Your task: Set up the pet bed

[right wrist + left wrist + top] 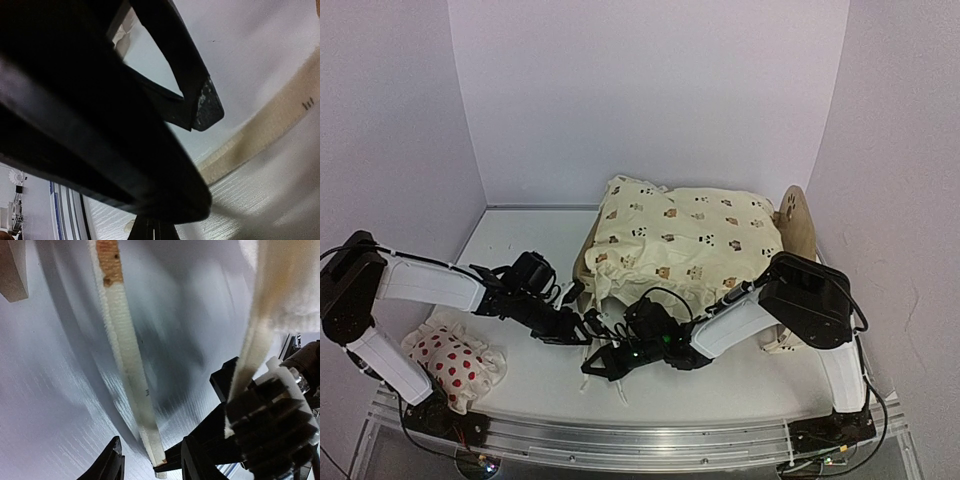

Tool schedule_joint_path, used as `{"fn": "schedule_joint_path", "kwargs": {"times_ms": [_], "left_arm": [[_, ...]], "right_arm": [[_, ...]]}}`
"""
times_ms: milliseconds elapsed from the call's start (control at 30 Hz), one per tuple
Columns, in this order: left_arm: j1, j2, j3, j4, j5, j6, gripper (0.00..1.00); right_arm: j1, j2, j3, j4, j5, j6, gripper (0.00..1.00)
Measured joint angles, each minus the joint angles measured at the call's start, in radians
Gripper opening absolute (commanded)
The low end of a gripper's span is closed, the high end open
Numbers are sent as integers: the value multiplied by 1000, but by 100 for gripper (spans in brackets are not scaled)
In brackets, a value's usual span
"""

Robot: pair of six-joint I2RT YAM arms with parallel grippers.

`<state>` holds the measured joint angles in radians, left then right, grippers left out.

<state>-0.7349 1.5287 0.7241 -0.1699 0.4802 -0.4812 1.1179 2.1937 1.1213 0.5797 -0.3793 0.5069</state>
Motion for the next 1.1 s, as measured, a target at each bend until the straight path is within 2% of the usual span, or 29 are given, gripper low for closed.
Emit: {"fn": "schedule_joint_path", "kwargs": {"times_ms": [267, 367, 400, 433, 567, 633, 733, 1000, 1100], "left_arm": [[0, 83, -1, 73, 32, -24, 20], [0, 106, -1, 95, 48, -40, 2], [0, 113, -1, 102, 53, -47, 0], [0, 121, -3, 113, 61, -50, 0], [0, 127, -12, 143, 67, -54, 0], [0, 122, -13, 144, 65, -59, 0], [0, 102, -13, 136, 57, -66, 0], [-2, 28, -12, 79, 27, -70, 0], [-2, -1, -12, 54, 15, -70, 0]], "right_arm": [[0, 0, -5, 3, 12, -9, 0], [0, 0, -7, 3, 17, -10, 0], [0, 0, -7, 3, 19, -10, 1], [0, 0, -7, 3, 22, -10, 5], [1, -2, -20, 10, 30, -13, 45], [4, -16, -33, 17, 38, -13, 55], [10, -64, -64, -6, 60, -20, 61], [11, -213, -139, -171, 112, -61, 64], [11, -265, -156, -243, 133, -79, 61]]}}
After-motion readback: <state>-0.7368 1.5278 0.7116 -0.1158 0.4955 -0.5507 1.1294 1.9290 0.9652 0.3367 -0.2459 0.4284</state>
